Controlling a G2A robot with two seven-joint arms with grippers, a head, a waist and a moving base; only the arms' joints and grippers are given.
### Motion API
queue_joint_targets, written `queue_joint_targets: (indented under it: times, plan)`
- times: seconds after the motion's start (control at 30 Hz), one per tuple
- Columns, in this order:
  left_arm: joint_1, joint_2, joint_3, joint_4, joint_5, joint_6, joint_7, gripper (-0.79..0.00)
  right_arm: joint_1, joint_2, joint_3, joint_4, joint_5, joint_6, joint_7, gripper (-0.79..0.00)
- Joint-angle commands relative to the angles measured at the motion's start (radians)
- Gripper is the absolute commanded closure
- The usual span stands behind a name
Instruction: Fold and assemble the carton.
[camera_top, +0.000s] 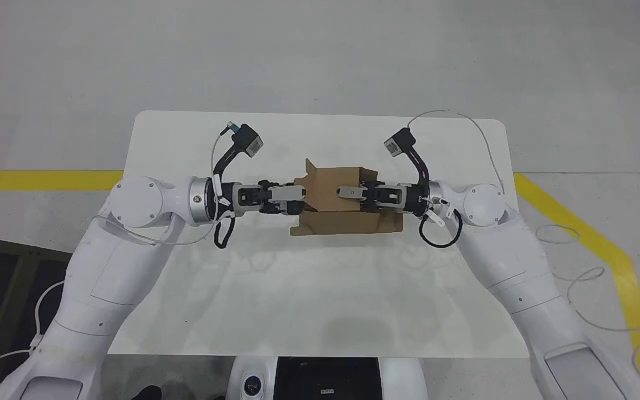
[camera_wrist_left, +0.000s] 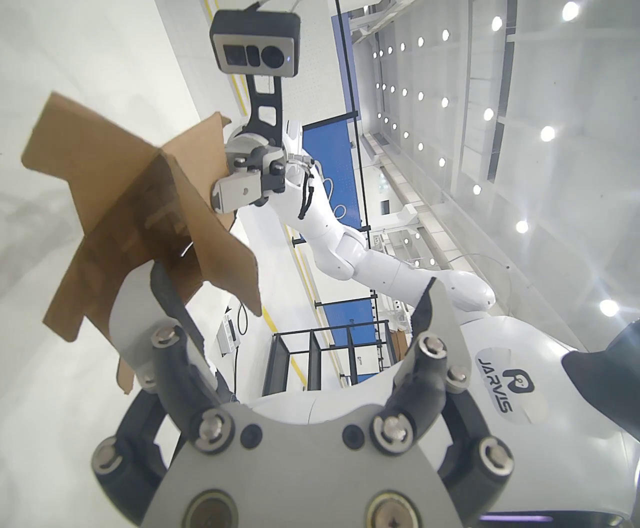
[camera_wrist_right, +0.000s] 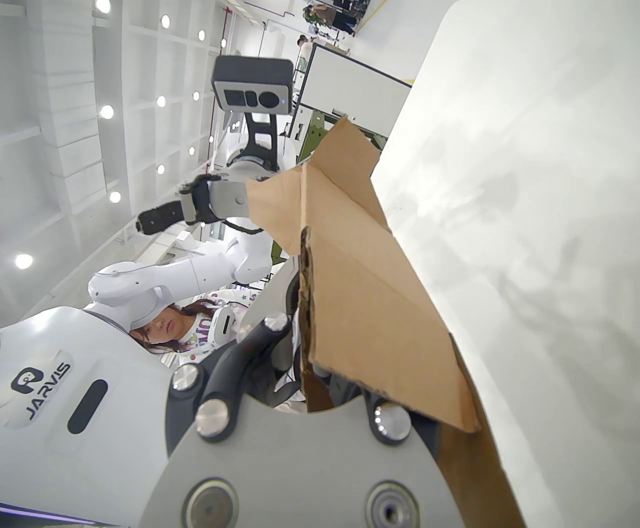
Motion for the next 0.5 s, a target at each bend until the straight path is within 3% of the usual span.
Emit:
queue_joint_targets:
  times: [0.0, 0.47]
  plan:
    - [0.001, 0.001, -0.008, 0.002, 0.000, 0.000, 0.006, -0.785, 0.000, -0.002, -0.006, -0.003, 0.005, 0.003, 0.011, 0.000]
    - [-0.006, -0.006, 0.027, -0.001, 0.024, 0.011, -0.011, -0.785, 0.003, -0.008, 0.018, -0.003, 0.007, -0.016, -0.059, 0.000]
